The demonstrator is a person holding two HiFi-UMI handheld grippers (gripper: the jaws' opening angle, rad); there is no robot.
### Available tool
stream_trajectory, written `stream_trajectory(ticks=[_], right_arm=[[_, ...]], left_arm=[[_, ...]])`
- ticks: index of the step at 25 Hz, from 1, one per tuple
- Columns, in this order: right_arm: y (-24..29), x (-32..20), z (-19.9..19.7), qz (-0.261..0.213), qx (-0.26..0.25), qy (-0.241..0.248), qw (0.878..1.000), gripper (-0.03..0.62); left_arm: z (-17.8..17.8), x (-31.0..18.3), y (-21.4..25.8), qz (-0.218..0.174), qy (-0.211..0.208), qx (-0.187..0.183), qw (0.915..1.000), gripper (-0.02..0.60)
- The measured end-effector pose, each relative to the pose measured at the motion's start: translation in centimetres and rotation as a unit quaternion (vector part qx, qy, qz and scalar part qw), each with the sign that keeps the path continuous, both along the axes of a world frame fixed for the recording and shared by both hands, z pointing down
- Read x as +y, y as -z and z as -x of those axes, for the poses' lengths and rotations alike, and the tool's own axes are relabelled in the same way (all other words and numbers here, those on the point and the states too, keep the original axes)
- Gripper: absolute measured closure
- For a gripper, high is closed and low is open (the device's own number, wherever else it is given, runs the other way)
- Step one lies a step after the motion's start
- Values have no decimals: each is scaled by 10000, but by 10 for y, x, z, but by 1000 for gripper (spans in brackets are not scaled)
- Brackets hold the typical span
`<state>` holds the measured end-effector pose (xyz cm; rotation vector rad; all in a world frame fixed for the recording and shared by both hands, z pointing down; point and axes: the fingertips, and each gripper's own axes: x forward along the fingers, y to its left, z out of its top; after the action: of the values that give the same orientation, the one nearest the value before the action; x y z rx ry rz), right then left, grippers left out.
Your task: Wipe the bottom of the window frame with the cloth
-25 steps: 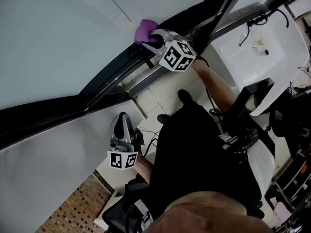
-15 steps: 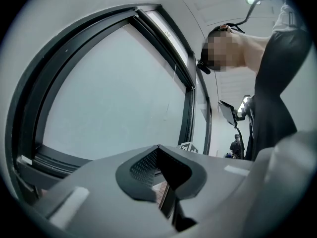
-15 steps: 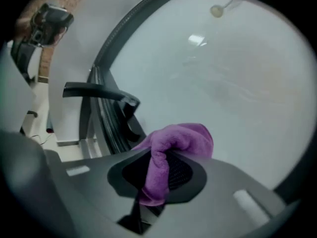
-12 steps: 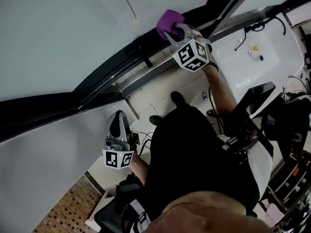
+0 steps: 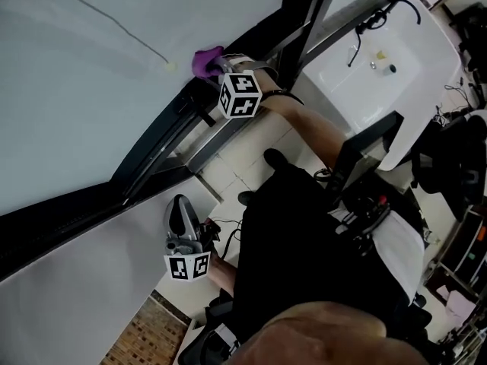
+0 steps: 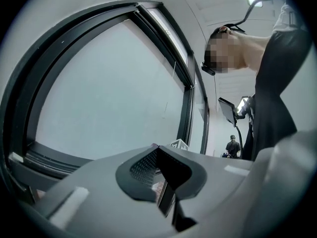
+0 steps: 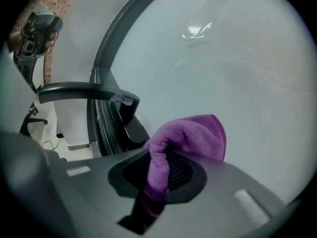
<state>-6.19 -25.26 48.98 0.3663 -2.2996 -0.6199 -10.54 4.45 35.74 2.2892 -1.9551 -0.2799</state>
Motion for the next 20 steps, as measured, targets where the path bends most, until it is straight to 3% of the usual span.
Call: stream_trajectory(ticks=[5,11,16,20], right_arm=[[0,-17,-28,-18,71,-299,9995,537],[-6,-86,-100,-97,329,-1234,9918,537],[-10,-154,-173,-385,716,-2276,9704,537],[-9,-164,-190,-725,1069,-2931,9473,537]], left_arm=[[-3,-1,-2,-1,-112,9,9999,591],[-10,-14,-6,53,-207,16,9998,591],[-16,-25,-6,81,-217,4,9997,591],[-8,-9,-7,27,-232,6,9997,589]])
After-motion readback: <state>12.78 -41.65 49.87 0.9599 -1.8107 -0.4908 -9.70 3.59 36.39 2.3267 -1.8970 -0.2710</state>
